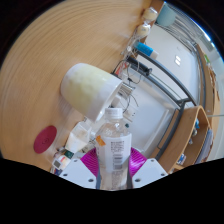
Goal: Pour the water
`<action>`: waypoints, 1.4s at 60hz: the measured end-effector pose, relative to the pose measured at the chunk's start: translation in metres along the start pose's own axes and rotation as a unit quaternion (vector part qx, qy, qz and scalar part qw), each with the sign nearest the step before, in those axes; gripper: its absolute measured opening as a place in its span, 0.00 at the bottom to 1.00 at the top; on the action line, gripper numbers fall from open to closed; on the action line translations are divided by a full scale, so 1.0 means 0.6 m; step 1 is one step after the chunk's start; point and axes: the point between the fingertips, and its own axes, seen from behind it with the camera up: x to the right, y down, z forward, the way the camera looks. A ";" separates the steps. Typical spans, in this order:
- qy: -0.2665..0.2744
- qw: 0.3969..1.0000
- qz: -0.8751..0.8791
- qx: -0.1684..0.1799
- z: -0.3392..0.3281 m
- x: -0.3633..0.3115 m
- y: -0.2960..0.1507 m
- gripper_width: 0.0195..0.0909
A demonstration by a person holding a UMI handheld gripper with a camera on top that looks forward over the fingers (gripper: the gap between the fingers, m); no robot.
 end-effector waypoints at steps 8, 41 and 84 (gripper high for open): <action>-0.002 0.999 -0.046 -0.002 0.007 0.000 -0.006 0.23; -0.025 0.806 0.591 0.014 -0.021 0.014 0.052 0.23; -0.047 0.474 0.877 0.062 -0.001 -0.089 0.040 0.25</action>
